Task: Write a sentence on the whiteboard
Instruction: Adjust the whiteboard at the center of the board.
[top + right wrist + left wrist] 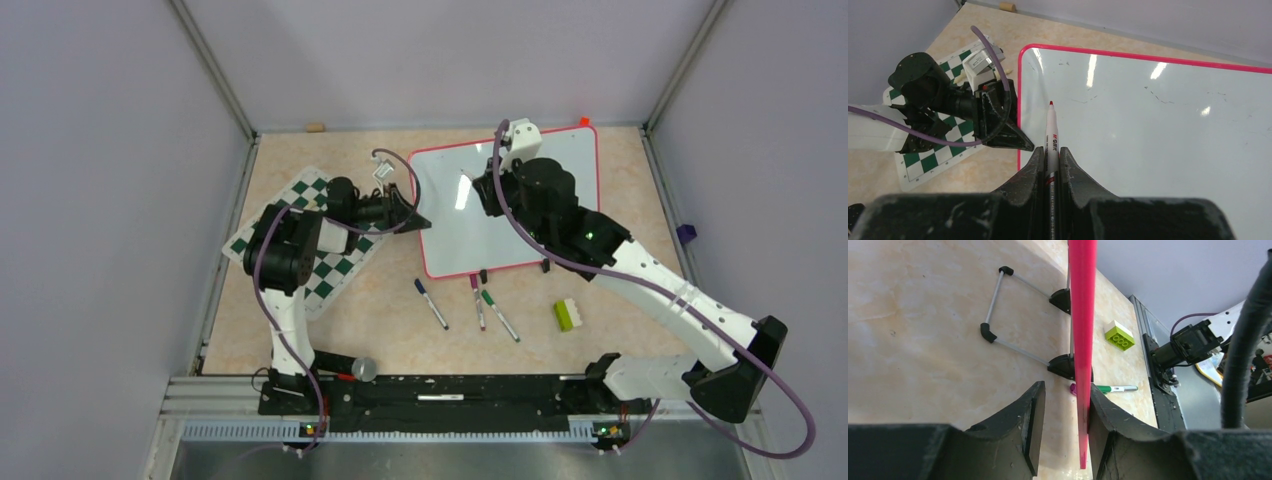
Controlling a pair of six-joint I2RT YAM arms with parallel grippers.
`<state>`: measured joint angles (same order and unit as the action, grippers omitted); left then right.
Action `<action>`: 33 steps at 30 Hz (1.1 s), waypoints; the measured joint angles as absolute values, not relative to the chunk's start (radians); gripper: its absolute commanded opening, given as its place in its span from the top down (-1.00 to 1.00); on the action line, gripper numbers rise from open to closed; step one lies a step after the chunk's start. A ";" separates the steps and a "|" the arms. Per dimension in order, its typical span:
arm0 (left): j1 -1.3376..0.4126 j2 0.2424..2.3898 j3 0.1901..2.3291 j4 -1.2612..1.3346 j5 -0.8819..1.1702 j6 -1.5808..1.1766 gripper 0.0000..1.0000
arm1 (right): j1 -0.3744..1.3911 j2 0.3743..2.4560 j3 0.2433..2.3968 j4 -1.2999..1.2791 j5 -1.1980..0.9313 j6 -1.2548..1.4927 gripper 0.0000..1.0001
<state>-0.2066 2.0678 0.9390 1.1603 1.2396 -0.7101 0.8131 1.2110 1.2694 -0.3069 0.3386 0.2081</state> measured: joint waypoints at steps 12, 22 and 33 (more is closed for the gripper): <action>-0.207 2.067 1.032 0.989 1.256 -0.581 0.28 | 0.801 1.211 1.269 -0.307 0.339 0.202 1.00; -0.210 2.075 1.030 1.142 1.282 -0.737 1.00 | 0.800 1.209 1.263 -0.305 0.339 0.202 1.00; -0.209 2.082 0.963 1.209 1.229 -0.782 1.00 | 0.800 1.204 1.239 -0.302 0.339 0.203 1.00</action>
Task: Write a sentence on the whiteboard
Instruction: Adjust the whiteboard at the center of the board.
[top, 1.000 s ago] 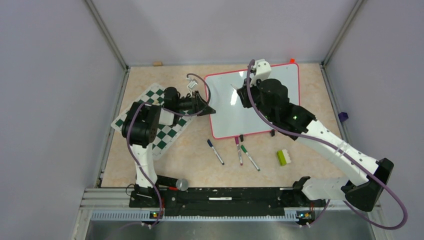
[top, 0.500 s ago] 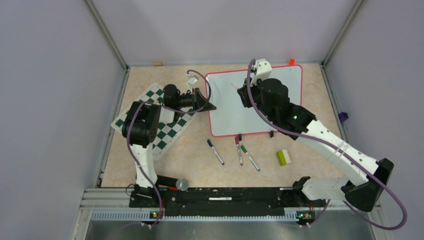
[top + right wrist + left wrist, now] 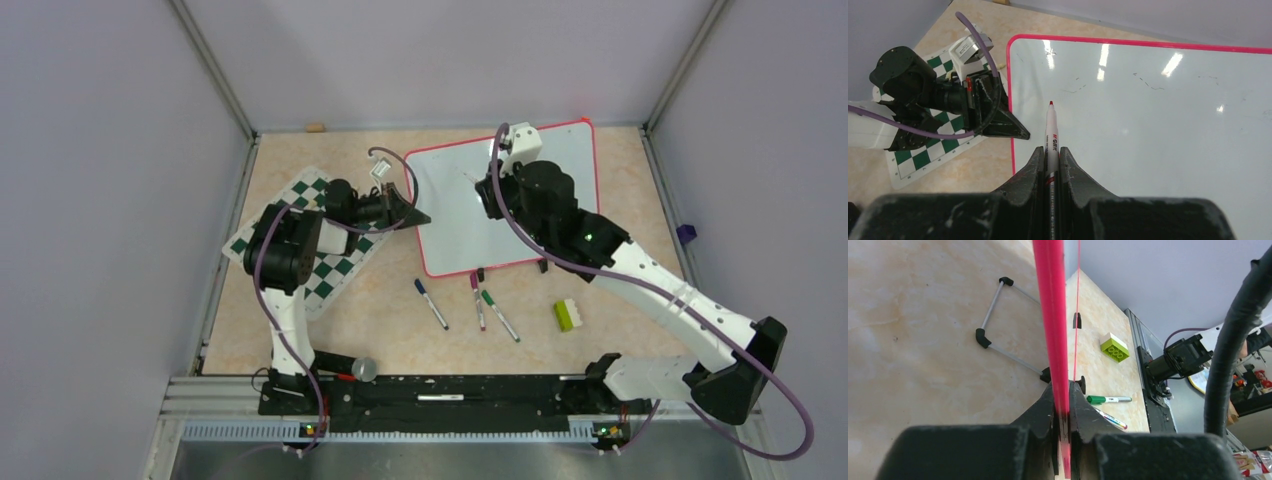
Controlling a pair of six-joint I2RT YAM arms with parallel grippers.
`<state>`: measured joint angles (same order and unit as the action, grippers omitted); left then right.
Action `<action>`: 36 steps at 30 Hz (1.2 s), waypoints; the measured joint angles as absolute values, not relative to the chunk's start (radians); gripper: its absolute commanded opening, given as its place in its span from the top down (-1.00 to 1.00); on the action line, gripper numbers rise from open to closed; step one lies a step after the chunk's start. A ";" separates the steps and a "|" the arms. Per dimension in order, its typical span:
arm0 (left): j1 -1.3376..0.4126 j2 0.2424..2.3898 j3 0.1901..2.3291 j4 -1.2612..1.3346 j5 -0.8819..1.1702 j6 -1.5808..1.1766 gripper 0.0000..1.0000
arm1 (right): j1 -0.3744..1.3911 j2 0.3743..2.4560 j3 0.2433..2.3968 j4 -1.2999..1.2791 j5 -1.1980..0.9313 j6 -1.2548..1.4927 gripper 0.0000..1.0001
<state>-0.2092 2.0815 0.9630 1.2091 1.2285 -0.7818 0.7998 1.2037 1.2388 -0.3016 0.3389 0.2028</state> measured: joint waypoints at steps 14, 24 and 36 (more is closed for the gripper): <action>-0.258 1.987 0.947 1.008 1.157 -0.611 1.00 | 0.797 1.203 1.235 -0.299 0.335 0.206 1.00; -0.265 1.967 0.976 0.889 1.142 -0.572 1.00 | 0.797 1.186 1.217 -0.301 0.336 0.207 1.00; -0.274 1.927 0.930 0.894 1.093 -0.558 1.00 | 0.797 1.164 1.196 -0.300 0.335 0.206 1.00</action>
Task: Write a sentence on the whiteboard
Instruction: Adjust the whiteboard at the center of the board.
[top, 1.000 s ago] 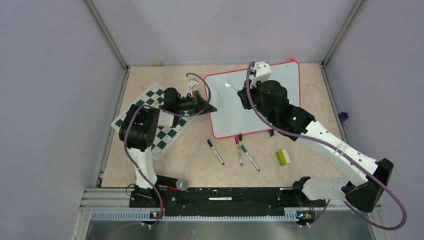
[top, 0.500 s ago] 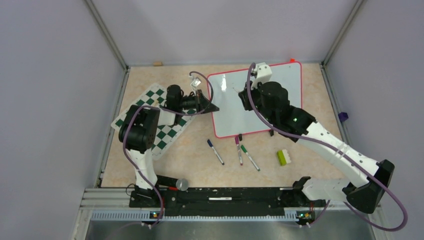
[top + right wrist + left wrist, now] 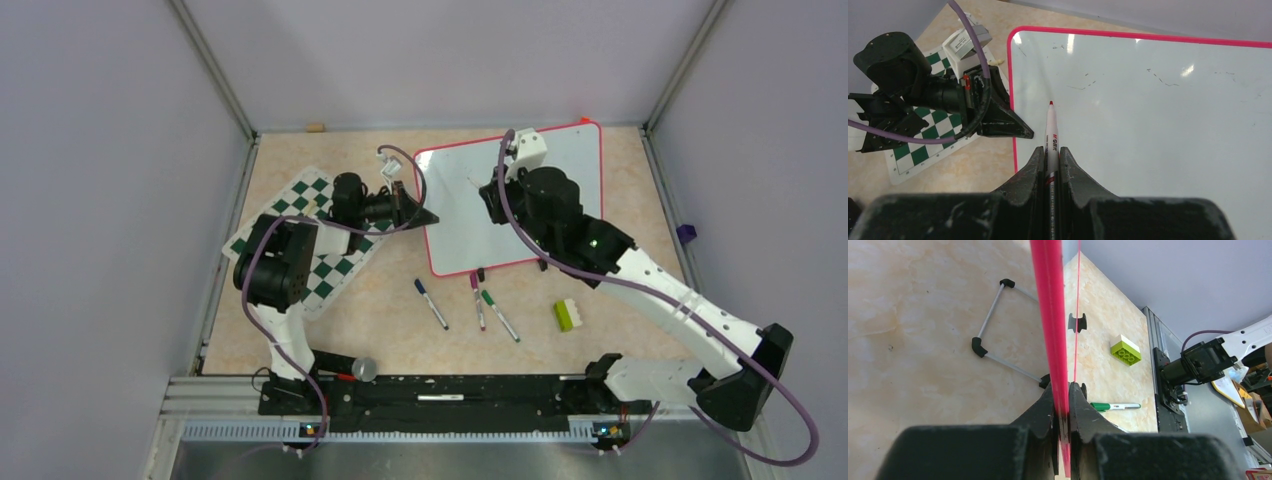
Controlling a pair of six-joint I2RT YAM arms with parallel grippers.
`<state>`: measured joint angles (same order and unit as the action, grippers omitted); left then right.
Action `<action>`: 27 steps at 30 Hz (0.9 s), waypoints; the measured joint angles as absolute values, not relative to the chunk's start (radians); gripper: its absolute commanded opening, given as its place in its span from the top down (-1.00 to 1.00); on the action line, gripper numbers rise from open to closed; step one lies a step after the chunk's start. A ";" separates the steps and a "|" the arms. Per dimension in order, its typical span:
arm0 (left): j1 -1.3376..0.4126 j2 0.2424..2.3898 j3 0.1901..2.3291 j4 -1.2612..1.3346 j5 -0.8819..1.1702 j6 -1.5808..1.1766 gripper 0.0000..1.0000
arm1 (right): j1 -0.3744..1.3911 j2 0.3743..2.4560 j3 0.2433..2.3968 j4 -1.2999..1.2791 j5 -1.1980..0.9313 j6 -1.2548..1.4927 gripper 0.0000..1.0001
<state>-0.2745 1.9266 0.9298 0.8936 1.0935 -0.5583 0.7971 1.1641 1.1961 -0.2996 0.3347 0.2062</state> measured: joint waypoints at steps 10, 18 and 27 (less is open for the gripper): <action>-0.284 1.922 0.946 0.853 1.086 -0.542 1.00 | 0.796 1.158 1.164 -0.294 0.326 0.214 1.00; -0.289 1.904 0.931 0.851 1.074 -0.524 1.00 | 0.796 1.153 1.151 -0.282 0.323 0.214 1.00; -0.301 1.876 0.921 0.811 1.047 -0.479 1.00 | 0.796 1.143 1.137 -0.273 0.323 0.214 1.00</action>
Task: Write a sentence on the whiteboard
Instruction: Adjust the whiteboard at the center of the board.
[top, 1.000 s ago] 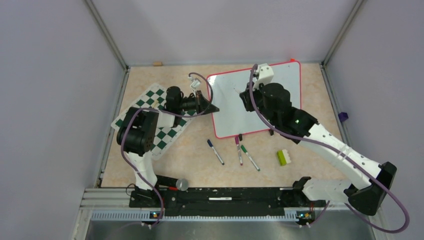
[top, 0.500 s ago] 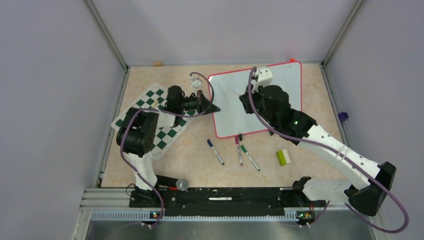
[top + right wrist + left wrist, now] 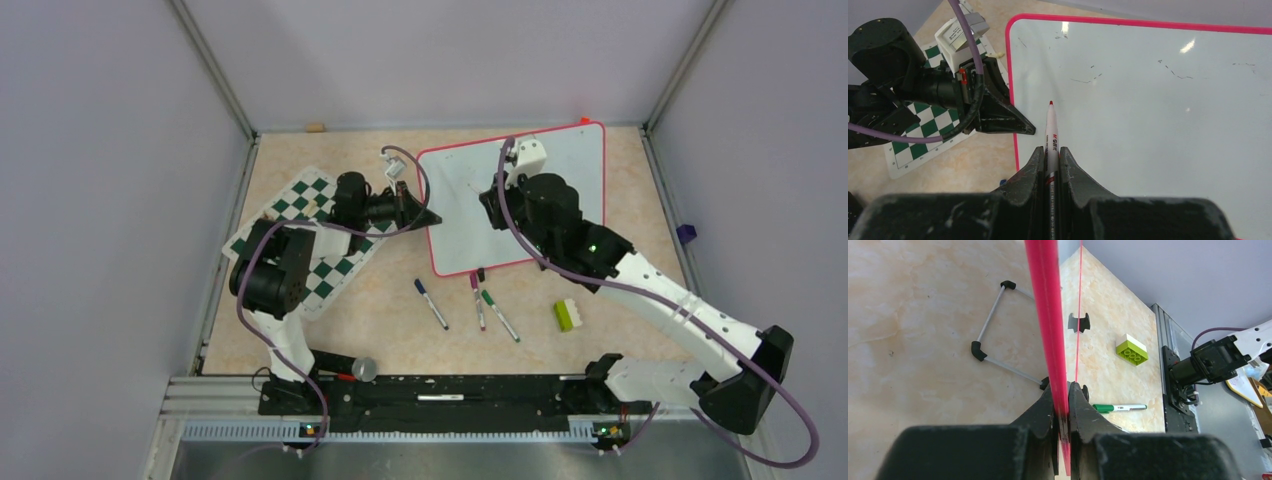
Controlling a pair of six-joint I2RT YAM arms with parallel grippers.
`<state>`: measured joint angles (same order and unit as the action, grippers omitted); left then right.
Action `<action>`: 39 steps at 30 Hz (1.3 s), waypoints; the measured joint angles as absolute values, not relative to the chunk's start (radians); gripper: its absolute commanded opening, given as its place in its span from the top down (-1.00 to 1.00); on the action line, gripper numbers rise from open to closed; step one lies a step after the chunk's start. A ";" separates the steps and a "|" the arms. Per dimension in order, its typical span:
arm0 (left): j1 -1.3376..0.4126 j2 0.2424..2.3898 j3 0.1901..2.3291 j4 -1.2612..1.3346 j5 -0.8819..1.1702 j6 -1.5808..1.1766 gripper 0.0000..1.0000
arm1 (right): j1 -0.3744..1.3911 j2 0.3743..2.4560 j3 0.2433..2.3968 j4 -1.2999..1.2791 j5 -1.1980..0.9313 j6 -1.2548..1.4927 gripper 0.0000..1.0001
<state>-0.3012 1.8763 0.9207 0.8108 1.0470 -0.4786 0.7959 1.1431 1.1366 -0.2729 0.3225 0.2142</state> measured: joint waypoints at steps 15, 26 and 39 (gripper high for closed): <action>-0.318 1.871 0.937 0.773 1.031 -0.453 1.00 | 0.796 1.142 1.130 -0.269 0.325 0.213 1.00; -0.322 1.871 0.941 0.768 1.031 -0.447 1.00 | 0.796 1.119 1.105 -0.257 0.324 0.213 1.00; -0.323 1.870 0.941 0.767 1.030 -0.446 1.00 | 0.796 1.236 1.256 -0.293 0.392 0.221 1.00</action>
